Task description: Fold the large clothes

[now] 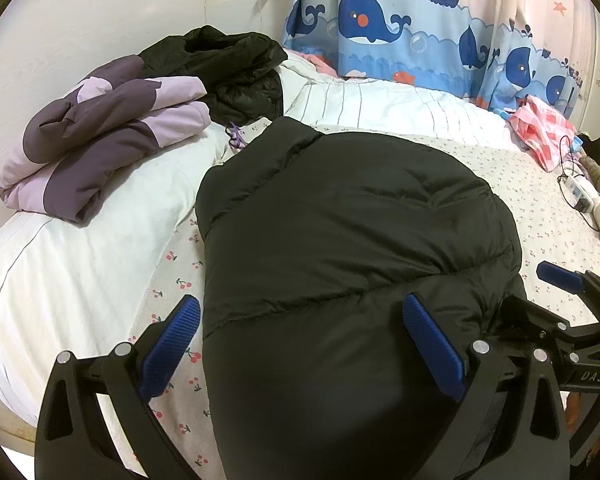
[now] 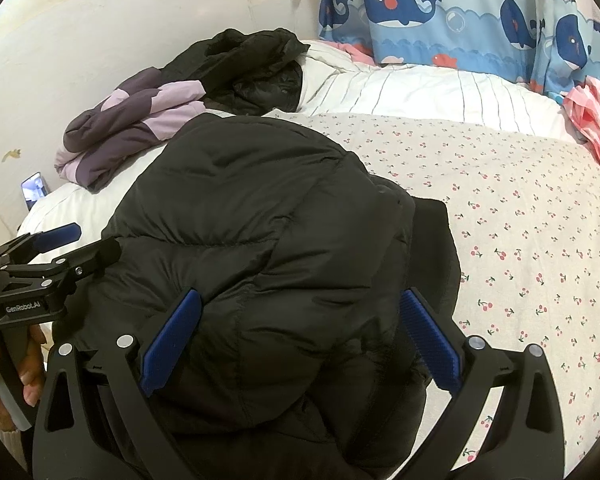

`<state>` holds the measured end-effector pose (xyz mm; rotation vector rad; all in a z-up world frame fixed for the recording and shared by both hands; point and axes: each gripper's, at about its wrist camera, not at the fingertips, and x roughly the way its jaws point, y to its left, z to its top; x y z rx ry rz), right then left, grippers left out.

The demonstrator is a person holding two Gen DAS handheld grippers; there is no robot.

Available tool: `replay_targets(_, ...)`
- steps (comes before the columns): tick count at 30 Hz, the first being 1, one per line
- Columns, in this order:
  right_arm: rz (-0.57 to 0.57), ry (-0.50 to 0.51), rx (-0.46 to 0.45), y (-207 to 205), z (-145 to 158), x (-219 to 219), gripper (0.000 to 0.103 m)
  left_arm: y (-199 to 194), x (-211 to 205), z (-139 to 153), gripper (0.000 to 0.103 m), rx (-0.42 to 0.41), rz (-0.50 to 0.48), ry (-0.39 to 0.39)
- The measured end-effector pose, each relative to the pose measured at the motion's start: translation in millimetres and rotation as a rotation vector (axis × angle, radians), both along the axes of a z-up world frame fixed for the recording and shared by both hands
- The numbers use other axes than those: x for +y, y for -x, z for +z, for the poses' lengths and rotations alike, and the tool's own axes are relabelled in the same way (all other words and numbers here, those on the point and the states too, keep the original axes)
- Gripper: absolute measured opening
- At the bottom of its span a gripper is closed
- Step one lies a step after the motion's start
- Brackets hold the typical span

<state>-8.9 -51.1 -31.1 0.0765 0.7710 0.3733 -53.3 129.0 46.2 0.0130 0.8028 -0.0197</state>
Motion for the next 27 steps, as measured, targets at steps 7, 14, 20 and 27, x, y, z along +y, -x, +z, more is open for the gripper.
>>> replay_targets(7,-0.008,0.037,0.026,-2.5,-5.0,0.8,0.096,0.2,0.2,-2.7,0.097,0.009,0.0,-0.002)
replay_targets(14,-0.012,0.105,0.009,0.7,0.2,2.2,0.096,0.0,-1.7,-6.8,0.097,0.025,-0.002,-0.022)
replay_targets(20,-0.016,0.108,0.015,0.9,2.3,0.6,0.096,-0.7,-2.0,-5.3,0.097,0.033,-0.006,-0.027)
replay_targets(27,-0.01,0.128,0.016,1.2,1.3,2.1,0.096,-0.1,-2.1,-5.9,0.097,0.04,-0.007,-0.024)
